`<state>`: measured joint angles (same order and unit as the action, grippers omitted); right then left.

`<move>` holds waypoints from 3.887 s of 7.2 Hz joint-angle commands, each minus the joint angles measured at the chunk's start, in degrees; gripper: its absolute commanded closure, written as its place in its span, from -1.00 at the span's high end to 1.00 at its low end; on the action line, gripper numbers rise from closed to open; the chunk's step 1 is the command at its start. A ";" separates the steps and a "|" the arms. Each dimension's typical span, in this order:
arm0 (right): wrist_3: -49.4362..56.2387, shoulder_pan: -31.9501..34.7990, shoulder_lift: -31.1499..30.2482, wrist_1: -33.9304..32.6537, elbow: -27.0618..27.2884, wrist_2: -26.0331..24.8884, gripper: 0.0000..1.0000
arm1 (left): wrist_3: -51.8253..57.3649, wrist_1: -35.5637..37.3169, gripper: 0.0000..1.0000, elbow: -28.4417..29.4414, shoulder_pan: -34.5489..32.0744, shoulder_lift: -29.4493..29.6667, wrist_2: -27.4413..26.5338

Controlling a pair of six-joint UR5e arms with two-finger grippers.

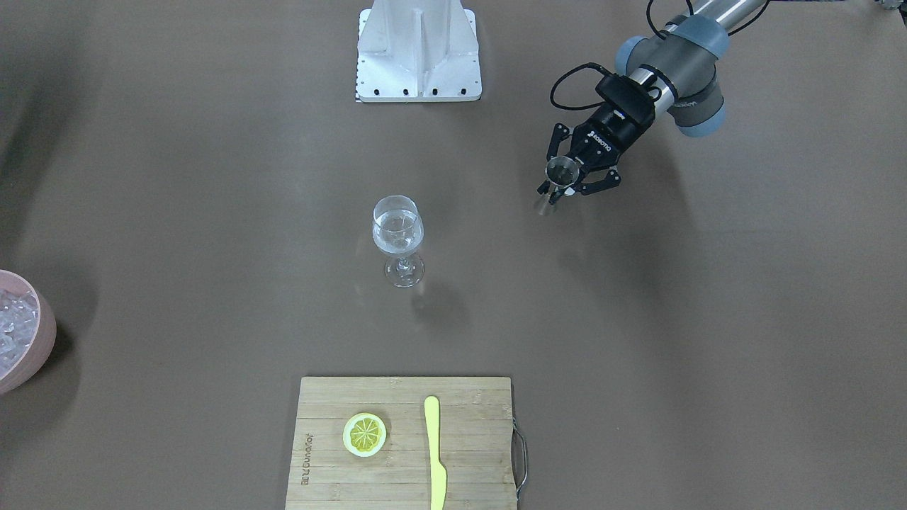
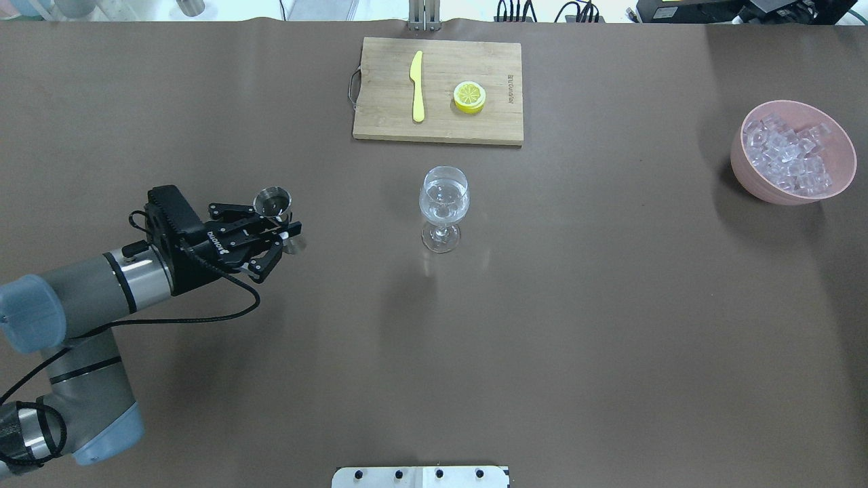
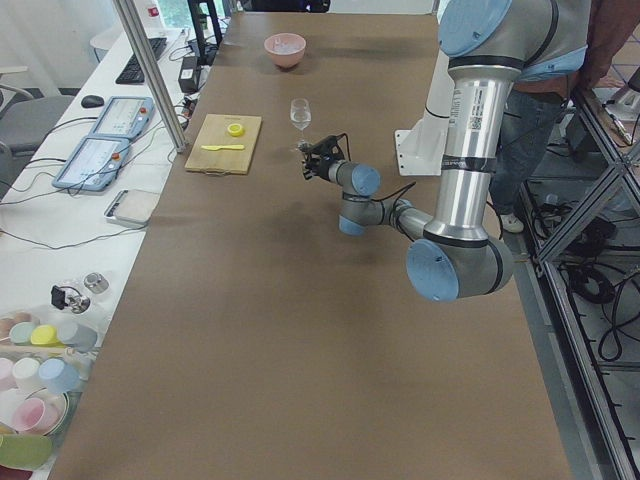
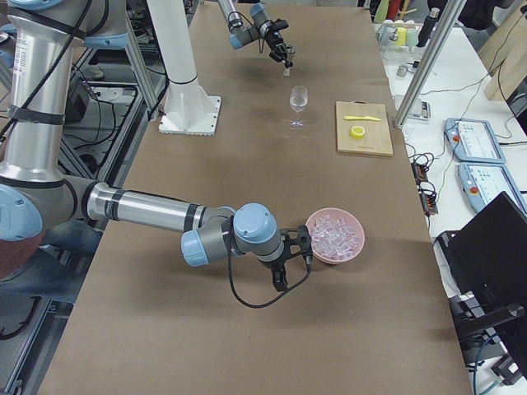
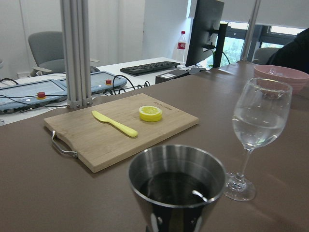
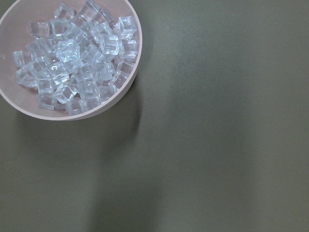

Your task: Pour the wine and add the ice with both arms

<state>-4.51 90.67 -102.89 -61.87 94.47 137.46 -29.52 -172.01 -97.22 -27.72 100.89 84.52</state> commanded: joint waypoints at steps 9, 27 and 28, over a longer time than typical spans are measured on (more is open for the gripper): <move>-2.34 0.21 0.67 0.00 0.10 -1.41 1.00 | 4.29 41.72 -1.00 -8.16 -0.06 18.88 11.02; -2.25 0.21 0.14 0.08 -0.08 -1.50 1.00 | 6.05 74.88 -1.00 -8.52 -2.25 29.71 10.23; -2.25 0.21 0.14 0.08 -0.08 -1.50 1.00 | 6.05 76.20 -1.00 -8.43 -2.25 29.89 9.71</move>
<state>-6.77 90.88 -102.75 -61.79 94.41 135.97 -23.50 -97.51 -105.72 -29.97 130.43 94.68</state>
